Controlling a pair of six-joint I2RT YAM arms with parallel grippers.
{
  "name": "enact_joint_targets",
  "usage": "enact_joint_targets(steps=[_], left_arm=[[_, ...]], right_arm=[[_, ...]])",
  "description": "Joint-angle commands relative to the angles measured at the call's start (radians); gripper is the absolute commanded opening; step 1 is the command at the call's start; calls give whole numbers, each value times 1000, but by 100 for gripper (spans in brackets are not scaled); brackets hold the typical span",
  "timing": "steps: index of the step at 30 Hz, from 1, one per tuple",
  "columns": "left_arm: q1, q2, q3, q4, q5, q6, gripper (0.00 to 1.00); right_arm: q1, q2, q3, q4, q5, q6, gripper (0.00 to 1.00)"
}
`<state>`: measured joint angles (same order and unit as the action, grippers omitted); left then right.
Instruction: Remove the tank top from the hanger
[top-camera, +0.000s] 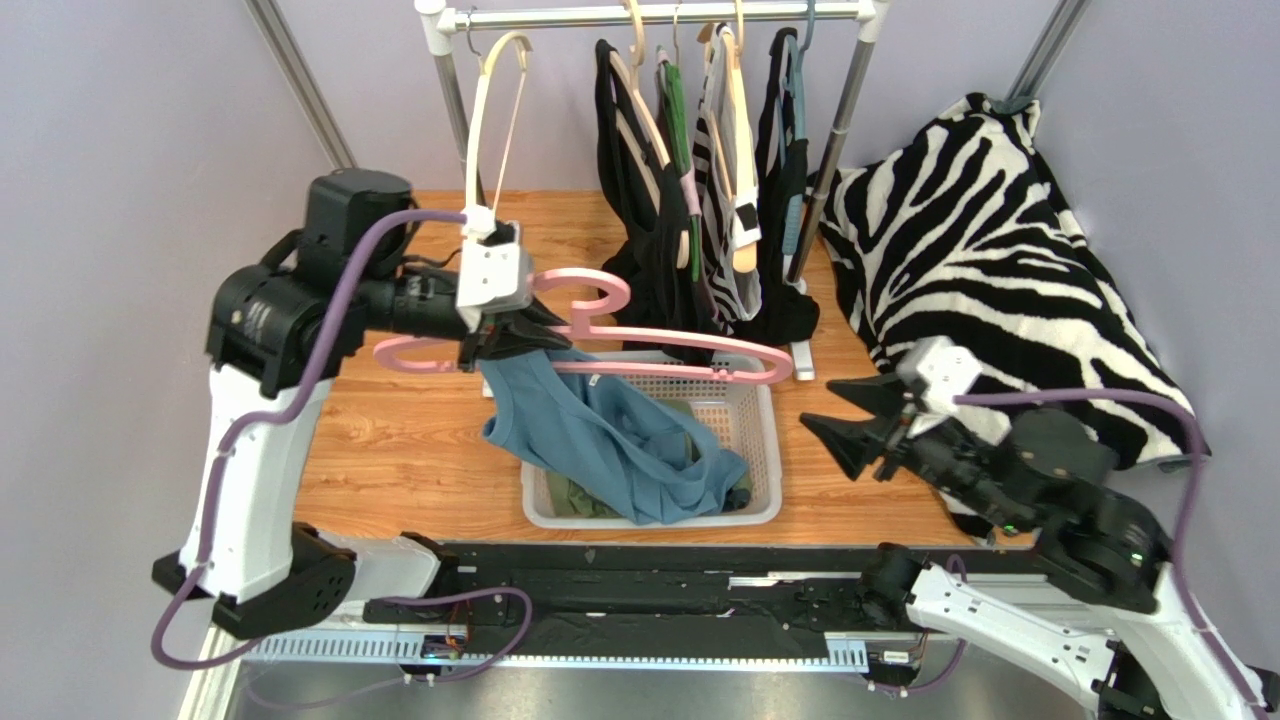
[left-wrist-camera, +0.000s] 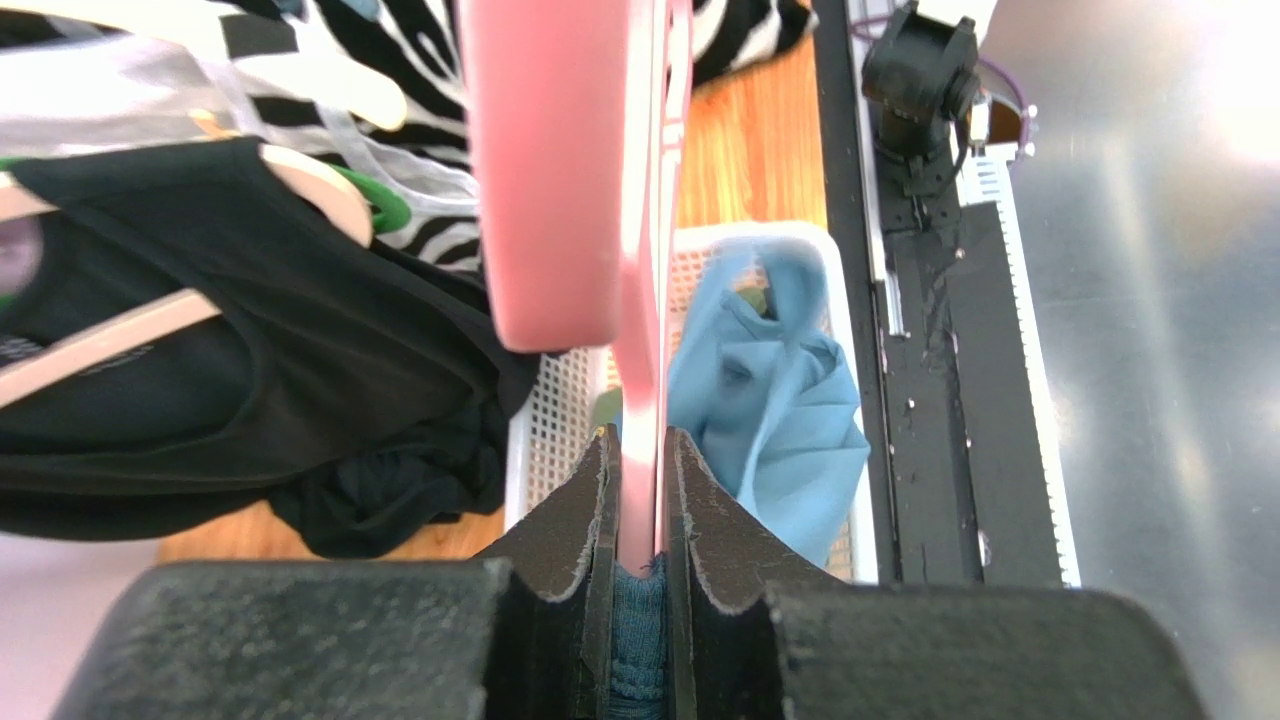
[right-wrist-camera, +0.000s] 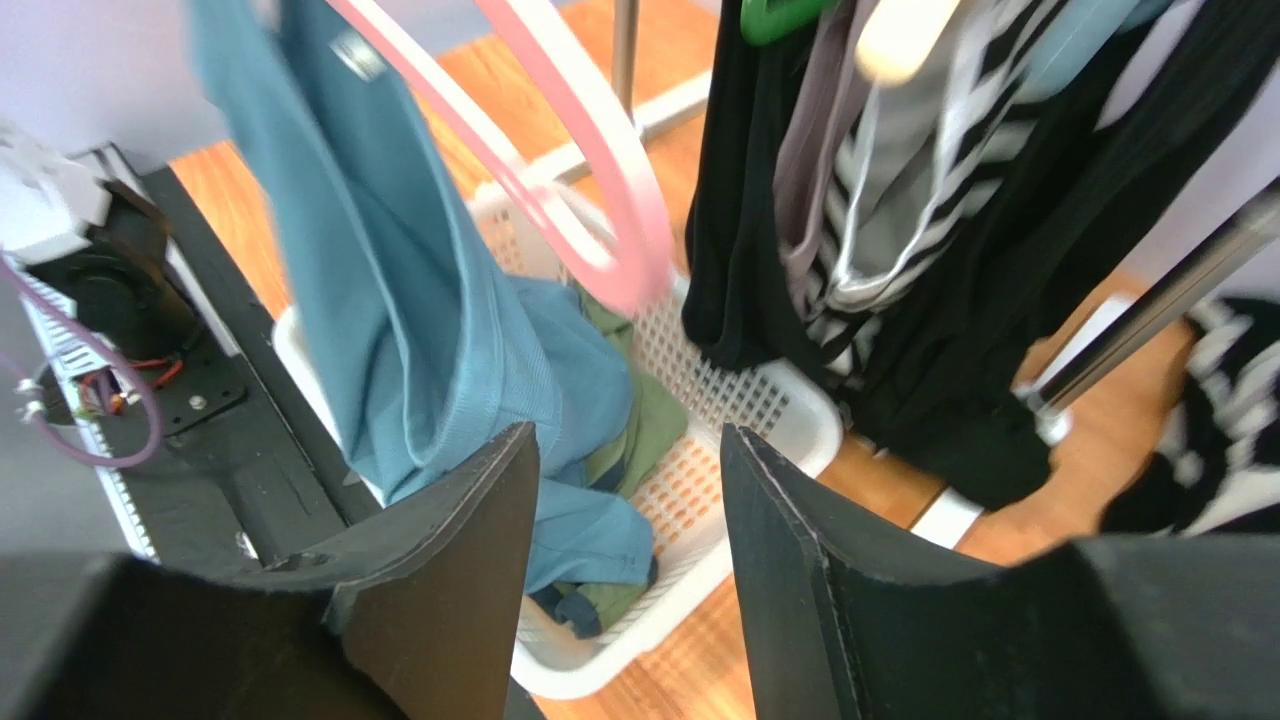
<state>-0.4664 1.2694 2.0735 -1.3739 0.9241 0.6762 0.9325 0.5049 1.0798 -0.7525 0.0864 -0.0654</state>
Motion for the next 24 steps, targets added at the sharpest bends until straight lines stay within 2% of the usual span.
enact_joint_targets(steps=[1, 4, 8, 12, 21, 23, 24], left_arm=[[-58, 45, 45, -88, -43, 28, 0], [-107, 79, 54, -102, -65, 37, 0], [-173, 123, 68, -122, -80, 42, 0], [-184, 124, 62, -132, -73, 46, 0], [-195, 97, 13, -143, -65, 63, 0], [-199, 99, 19, -143, -64, 60, 0], [-202, 99, 23, -142, -62, 59, 0]], right_arm=[[-6, -2, 170, -74, -50, -112, 54], [-6, 40, 218, -25, -71, -169, 54], [-4, 180, 284, 33, -180, -224, 53], [-6, 309, 321, 44, -235, -255, 52], [-6, 342, 290, 91, -324, -252, 51], [-6, 354, 281, 82, -339, -246, 45], [-6, 359, 278, 79, -346, -241, 37]])
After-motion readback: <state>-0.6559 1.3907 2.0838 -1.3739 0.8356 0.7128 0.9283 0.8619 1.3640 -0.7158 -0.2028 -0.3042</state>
